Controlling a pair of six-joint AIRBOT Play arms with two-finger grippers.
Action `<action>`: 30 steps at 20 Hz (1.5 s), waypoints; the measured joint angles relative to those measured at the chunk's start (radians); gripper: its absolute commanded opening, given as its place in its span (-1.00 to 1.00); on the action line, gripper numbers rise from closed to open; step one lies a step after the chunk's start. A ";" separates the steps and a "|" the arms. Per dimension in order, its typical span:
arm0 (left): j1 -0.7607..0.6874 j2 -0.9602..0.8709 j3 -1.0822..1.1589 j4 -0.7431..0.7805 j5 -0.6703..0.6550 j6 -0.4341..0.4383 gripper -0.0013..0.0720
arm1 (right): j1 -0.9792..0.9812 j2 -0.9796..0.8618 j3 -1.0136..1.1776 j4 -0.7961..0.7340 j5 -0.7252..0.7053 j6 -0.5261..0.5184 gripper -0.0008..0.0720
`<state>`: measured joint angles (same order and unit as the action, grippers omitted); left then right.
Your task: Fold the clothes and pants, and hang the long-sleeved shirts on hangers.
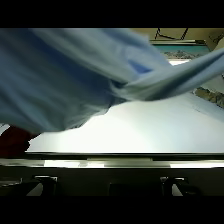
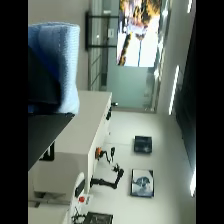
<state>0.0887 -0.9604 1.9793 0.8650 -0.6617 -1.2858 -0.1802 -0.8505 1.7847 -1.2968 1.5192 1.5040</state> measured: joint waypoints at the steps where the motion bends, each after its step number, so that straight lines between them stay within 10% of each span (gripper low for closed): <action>1: 0.000 -0.027 0.003 0.030 0.026 -0.007 -0.90 | 0.000 -0.018 -0.026 -0.010 0.062 0.008 -0.85; 6: -0.003 -0.275 0.010 0.104 0.048 -0.021 -0.90 | -0.002 -0.124 -0.338 -0.033 0.103 0.034 -0.85; 10: -0.039 -0.580 0.010 0.125 -0.198 -0.089 -0.88 | -0.002 -0.217 -0.645 -0.018 -0.070 0.045 -0.85; 11: -0.051 -0.651 0.010 0.127 -0.277 -0.122 -0.68 | -0.002 -0.241 -0.706 -0.015 -0.111 0.049 -0.85; 13: -0.075 -0.779 0.010 0.130 -0.441 -0.200 0.90 | -0.002 -0.279 -0.788 -0.013 -0.165 0.052 -0.85; 14: -0.086 -0.833 0.010 0.130 -0.533 -0.235 0.98 | -0.002 -0.292 -0.813 -0.013 -0.183 0.053 -0.85; 20: -0.067 -0.934 -0.002 0.185 -0.984 -0.290 0.97 | -0.002 -0.321 -0.871 -0.024 -0.226 0.052 -0.85; 22: -0.033 -0.882 -0.076 0.218 -1.065 -0.288 0.67 | -0.002 -0.323 -0.875 -0.024 -0.222 0.052 -0.85; 30: 0.127 -0.451 -0.932 0.252 -0.920 -0.212 0.62 | -0.002 -0.325 -0.879 -0.024 -0.211 0.052 -0.85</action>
<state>0.2161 -1.4109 1.0477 1.1172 -1.5818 -1.4982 -0.1822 -1.1751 0.9058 -1.3209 1.3083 1.5558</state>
